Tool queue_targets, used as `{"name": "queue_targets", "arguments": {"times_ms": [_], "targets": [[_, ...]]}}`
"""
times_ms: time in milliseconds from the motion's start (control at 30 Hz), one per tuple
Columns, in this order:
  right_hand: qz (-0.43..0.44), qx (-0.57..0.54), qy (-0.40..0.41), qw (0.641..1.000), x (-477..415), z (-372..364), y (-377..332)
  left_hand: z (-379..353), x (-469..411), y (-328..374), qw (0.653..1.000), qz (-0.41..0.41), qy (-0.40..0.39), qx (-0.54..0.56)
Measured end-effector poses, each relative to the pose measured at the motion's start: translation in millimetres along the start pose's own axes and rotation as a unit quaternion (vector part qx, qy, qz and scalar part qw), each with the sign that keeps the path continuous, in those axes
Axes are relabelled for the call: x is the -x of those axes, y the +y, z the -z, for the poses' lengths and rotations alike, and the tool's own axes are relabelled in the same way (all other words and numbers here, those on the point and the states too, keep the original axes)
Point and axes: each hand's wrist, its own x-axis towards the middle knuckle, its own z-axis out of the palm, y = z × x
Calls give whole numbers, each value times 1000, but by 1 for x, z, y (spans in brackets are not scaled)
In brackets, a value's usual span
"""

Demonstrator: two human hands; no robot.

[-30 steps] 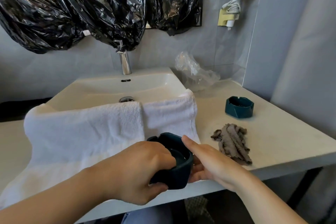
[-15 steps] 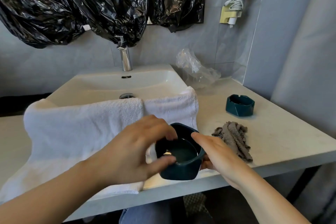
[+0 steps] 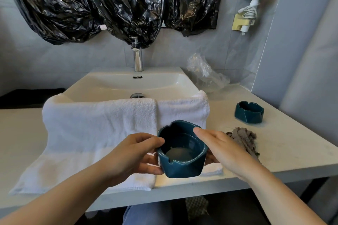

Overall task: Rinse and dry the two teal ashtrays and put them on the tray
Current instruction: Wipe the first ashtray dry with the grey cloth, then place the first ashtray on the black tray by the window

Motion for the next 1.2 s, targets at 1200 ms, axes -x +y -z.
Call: {"name": "queue_targets", "arguments": {"times_ms": [1200], "targets": [[339,320,-95,880,-296,-301,-236,500,-28,-27,841,1,513,175]]}}
